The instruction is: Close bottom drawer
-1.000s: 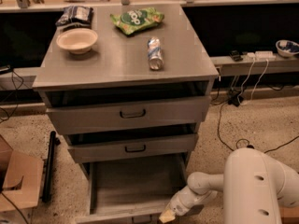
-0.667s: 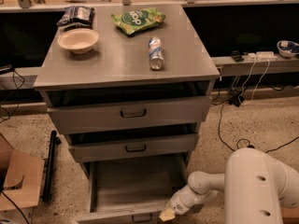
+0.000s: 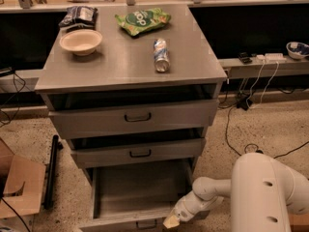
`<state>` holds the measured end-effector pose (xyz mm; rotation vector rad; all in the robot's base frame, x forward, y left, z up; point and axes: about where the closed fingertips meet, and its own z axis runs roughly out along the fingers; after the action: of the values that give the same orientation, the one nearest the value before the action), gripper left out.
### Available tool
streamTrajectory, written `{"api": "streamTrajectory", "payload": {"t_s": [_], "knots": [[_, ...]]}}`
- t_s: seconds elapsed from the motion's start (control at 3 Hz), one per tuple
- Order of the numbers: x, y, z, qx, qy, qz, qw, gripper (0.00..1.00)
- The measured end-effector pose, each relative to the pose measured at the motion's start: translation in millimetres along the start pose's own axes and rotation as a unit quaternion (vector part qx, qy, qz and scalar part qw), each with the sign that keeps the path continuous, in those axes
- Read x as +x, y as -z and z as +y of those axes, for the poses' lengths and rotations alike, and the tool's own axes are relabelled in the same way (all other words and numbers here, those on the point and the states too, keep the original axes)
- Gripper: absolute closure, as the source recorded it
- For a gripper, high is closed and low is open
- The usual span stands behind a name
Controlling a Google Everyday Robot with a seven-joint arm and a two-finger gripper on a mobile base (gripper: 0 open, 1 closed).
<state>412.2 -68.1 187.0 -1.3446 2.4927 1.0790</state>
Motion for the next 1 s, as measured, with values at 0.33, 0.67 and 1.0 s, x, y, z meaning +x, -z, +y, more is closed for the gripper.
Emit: {"api": "streamTrajectory", "payload": {"t_s": [0.33, 0.67, 1.0], "knots": [[-4.0, -4.2, -5.7, 0.003, 0.004, -0.001, 1.0000, 1.00], [-4.3, -3.7, -4.4, 0.003, 0.004, -0.001, 1.0000, 1.00], [-8.4, -7.0, -10.8, 0.005, 0.007, -0.004, 1.0000, 1.00]]}}
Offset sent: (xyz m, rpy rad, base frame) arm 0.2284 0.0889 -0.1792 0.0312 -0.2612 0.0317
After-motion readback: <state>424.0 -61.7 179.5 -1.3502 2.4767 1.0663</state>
